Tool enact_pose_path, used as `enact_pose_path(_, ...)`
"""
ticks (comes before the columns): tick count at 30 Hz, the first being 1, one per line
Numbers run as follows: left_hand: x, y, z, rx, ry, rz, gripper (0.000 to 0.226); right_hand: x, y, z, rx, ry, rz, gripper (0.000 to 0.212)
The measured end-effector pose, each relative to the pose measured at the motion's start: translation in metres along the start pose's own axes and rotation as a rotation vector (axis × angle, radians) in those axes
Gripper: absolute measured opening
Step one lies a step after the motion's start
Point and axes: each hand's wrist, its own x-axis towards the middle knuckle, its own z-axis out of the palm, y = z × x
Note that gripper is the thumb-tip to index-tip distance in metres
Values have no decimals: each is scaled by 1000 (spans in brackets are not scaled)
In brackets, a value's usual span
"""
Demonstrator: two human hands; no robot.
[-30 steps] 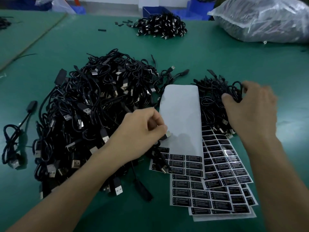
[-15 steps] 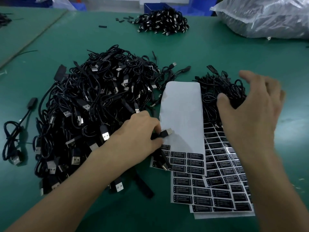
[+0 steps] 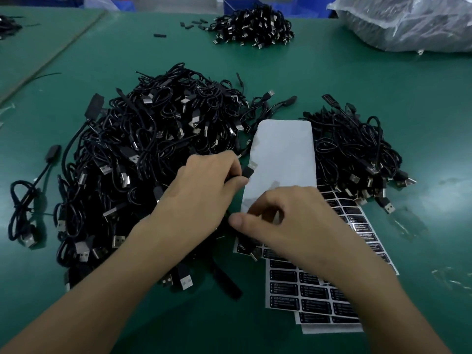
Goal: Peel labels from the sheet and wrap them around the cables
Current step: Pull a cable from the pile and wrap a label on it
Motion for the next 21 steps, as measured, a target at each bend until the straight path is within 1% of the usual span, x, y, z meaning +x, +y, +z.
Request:
enact_pose_path(1, 1, -1, -1, -5, 7, -5, 14, -1, -5, 4, -3, -2, -2, 72)
enact_pose_path(2, 1, -1, -2, -9, 12, -9, 14, -2, -9, 7, 14, 1, -8, 73)
enact_pose_path(3, 1, -2, -2, -19, 16, -13, 15, -2, -13, 11, 49, 4, -12, 67)
enact_pose_path(6, 0, -2, -5, -47, 25, -41, 19, -1, -16, 19, 114, 9, -37, 31)
enact_pose_path(7, 0, -2, -5, -48, 30, -46, 21, 0, -16, 19, 136, 18, -44, 23)
enact_pose_path(9, -1, -2, -5, -47, 50, -39, 23, 1, -15, 16, 227, 62, -41, 15)
enact_pose_path(11, -1, -1, -6, -62, 69, -24, 23, 3, -13, 11, 400, 69, -12, 14)
enact_pose_path(15, 1, -4, -11, -88, 113, -11, 18, 5, -4, -3, 813, -66, 90, 21)
enact_pose_path(18, 4, -5, -14, -96, 106, -20, 17, 6, 4, -10, 957, -118, 105, 25)
enact_pose_path(21, 4, -4, -15, -102, 101, -26, 21, 10, 10, -13, 1095, -113, 129, 26)
